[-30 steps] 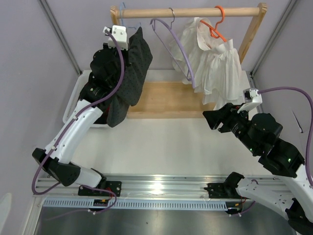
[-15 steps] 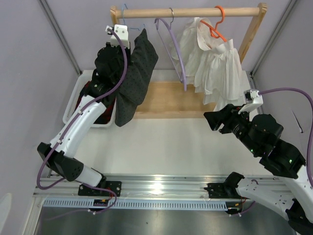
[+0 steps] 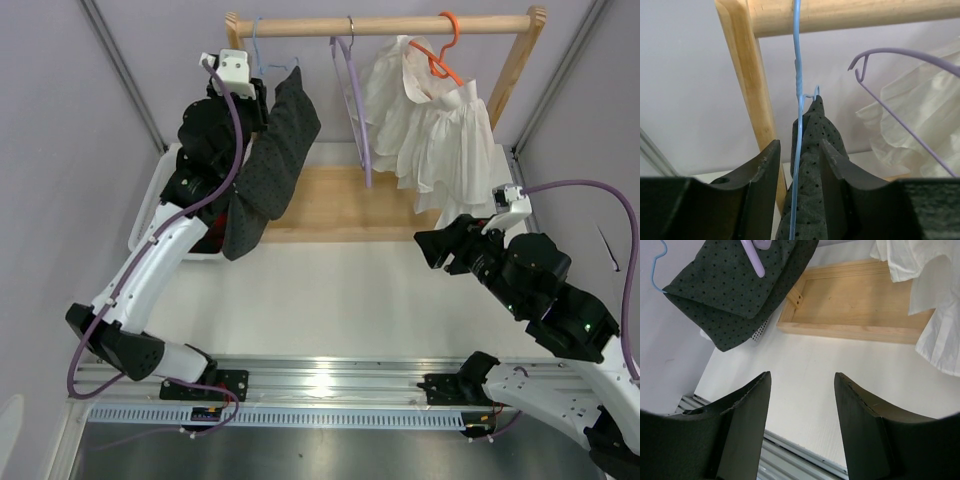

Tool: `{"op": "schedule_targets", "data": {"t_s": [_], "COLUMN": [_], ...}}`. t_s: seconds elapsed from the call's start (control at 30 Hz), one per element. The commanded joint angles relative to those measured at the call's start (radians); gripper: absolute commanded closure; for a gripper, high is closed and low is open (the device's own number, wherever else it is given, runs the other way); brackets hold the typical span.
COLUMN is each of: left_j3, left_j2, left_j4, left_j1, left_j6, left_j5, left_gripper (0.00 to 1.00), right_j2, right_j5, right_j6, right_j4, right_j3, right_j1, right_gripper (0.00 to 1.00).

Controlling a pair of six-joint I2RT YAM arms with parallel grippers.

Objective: Place the skirt on the hanger

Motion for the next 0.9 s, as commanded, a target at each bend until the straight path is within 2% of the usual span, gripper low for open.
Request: {"op": "schedule_targets", "data": {"t_s": [0.0, 0.3, 0.57, 0.87], "left_j3": [0.002, -0.009, -0.038, -0.226], "left_j2": [-0.059, -0.136, -0.283, -0.516], "left_j4": [0.015, -0.072, -0.196, -0.268], "left_j1": [0.010, 0.010, 0.010, 0.010], "left_j6": [-0.018, -0.028, -0.051, -0.126], "left_j5": [0.044, 0.109, 0.143, 0.161], "left_gripper": [0.56, 0.51, 0.49, 0.47], "right_j2": [0.001, 0.018, 0.050, 0.075], "right_j5": [0.006, -0.007, -0.027, -0.043], "right_j6": [-0.004, -0.001, -0.001, 0.002], "right_j4": [0.042, 0.073, 0.109, 0.120], "right_j3": [-0.007, -0.027, -0.063, -0.076], "right_j1": [-0.002, -0.002, -0.007, -0.010], "right_gripper": [0.41, 0.41, 0.41, 0.40]}}
